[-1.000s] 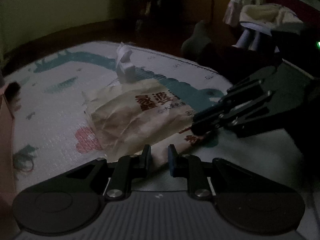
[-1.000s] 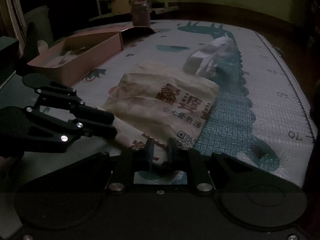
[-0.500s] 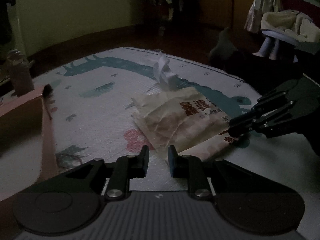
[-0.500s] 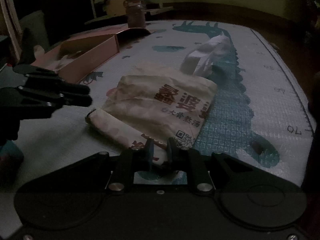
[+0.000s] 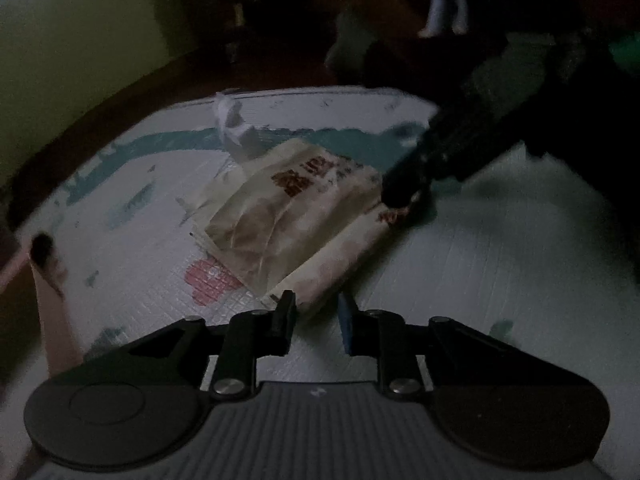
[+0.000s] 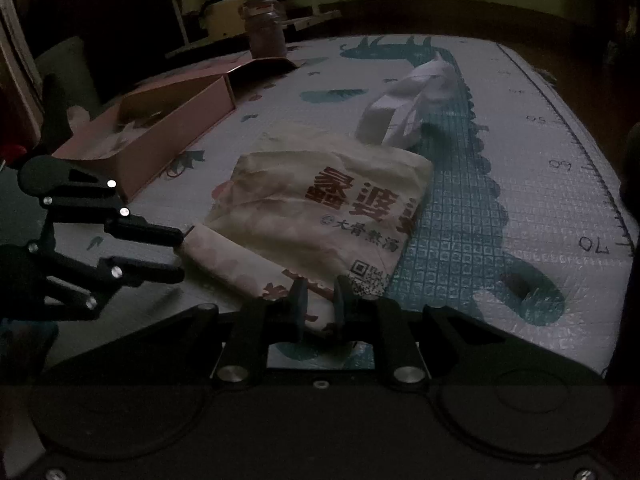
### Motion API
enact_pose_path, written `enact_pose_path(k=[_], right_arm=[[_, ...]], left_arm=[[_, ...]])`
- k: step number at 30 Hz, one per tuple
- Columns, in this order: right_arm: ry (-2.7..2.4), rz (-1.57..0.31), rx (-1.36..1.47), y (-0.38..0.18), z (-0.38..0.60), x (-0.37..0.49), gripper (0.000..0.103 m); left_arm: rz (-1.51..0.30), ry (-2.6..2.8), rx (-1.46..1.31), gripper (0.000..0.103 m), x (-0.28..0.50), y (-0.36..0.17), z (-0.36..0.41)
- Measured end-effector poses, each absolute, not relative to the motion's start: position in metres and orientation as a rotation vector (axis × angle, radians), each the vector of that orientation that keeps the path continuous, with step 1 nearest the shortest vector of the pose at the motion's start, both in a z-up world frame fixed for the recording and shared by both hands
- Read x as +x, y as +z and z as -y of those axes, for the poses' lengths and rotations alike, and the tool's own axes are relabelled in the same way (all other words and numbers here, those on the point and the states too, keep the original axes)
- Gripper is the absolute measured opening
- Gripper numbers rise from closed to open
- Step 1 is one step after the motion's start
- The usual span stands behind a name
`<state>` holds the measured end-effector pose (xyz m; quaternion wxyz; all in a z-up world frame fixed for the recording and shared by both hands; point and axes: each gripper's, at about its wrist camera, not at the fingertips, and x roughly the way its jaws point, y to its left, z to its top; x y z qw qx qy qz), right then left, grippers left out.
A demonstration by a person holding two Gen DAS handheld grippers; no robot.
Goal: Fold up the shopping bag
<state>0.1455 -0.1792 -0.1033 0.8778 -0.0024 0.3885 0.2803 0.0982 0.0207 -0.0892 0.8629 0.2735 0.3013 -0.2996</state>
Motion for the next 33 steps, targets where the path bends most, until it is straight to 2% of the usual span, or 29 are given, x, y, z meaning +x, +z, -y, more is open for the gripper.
enact_pose_path(k=[2, 9, 14, 18, 23, 26, 28, 31, 33], right_arm=[[0.586, -0.813, 0.001, -0.103, 0.18, 0.146, 0.012], [0.593, -0.821, 0.012, -0.103, 0.183, 0.148, 0.012], [0.619, -0.849, 0.049, -0.104, 0.19, 0.155, 0.012], [0.652, -0.871, 0.075, -0.105, 0.195, 0.161, 0.012], [0.673, -0.883, 0.106, -0.107, 0.2, 0.166, 0.012], [0.681, -0.89, 0.119, -0.107, 0.201, 0.17, 0.012], [0.694, -0.892, 0.116, -0.107, 0.201, 0.17, 0.012], [0.732, -0.886, 0.074, -0.104, 0.199, 0.167, 0.015], [0.789, -0.843, -0.053, -0.096, 0.189, 0.158, 0.018]], left_arm=[[-0.608, -0.606, 0.631, 0.045, 0.095, -0.091, -0.018], [-0.512, -0.574, 0.886, 0.045, 0.082, -0.095, -0.006], [-0.438, -0.573, 1.097, 0.035, 0.073, -0.106, 0.009], [-0.4, -0.588, 1.148, 0.029, 0.073, -0.113, 0.016], [-0.351, -0.606, 1.21, 0.027, 0.074, -0.123, 0.024], [-0.321, -0.617, 1.248, 0.016, 0.075, -0.129, 0.029], [-0.326, -0.637, 1.26, 0.01, 0.076, -0.129, 0.031], [-0.361, -0.669, 1.247, 0.009, 0.076, -0.123, 0.032], [-0.389, -0.691, 1.241, 0.009, 0.071, -0.118, 0.031]])
